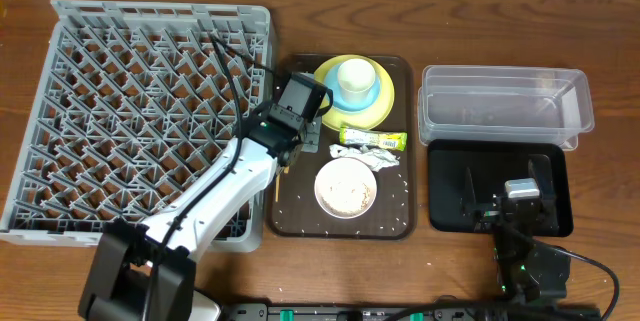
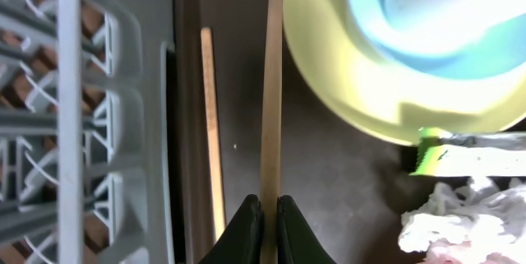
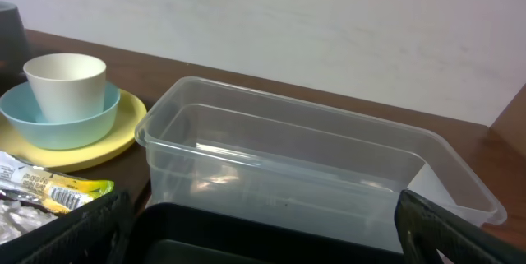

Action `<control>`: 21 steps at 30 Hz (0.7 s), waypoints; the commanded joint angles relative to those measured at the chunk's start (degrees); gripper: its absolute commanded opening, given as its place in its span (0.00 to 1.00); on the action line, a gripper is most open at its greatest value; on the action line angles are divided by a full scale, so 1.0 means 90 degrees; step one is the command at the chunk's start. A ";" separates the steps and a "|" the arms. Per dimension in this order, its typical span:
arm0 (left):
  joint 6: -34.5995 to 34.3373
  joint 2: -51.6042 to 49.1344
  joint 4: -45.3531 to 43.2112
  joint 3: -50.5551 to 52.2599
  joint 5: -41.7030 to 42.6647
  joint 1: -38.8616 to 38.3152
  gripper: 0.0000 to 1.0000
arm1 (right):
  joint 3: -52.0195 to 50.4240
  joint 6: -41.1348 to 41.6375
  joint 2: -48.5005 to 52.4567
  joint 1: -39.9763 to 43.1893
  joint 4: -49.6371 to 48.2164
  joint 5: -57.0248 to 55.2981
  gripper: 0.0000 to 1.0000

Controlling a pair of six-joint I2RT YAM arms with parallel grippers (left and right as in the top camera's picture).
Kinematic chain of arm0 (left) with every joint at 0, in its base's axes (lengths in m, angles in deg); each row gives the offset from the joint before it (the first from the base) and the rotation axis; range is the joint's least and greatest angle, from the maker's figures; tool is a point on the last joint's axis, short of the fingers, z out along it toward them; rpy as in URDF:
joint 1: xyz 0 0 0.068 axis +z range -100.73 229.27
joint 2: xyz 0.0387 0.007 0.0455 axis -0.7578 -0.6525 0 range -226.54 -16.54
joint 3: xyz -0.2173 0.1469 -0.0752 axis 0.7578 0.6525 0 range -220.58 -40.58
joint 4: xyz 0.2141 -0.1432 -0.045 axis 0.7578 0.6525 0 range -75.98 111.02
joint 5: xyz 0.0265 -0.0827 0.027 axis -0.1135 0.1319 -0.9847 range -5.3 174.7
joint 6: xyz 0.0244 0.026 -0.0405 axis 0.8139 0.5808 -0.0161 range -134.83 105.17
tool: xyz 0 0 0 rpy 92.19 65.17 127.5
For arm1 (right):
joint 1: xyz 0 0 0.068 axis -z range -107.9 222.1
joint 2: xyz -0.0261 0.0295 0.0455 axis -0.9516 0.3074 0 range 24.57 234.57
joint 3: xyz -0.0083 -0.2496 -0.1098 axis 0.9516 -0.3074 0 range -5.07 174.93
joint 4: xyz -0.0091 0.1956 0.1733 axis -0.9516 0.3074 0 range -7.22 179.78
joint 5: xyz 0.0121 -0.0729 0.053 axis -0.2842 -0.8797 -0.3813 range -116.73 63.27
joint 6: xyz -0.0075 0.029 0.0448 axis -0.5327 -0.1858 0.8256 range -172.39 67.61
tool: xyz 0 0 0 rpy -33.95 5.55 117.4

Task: Sort waste into correct bins and load items into the dishwasher
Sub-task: 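Lower the left gripper and grasp one wooden chopstick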

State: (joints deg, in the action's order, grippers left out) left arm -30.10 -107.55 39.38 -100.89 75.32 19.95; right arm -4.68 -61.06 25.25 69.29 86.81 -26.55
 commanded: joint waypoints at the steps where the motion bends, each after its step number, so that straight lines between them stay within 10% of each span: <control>1: -0.0418 -0.0340 -0.0007 0.0160 -0.0036 -0.0002 0.07 | -0.0010 -0.0068 -0.0034 -0.0041 0.0027 0.0007 0.99; 21: -0.0908 -0.1443 0.0039 0.0146 0.0678 0.0000 0.13 | -0.0010 -0.0068 -0.0034 -0.0041 0.0027 0.0007 0.99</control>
State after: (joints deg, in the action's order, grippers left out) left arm -40.20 -120.18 40.28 -100.00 80.34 19.95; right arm -4.68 -61.06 25.25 69.29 86.84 -26.55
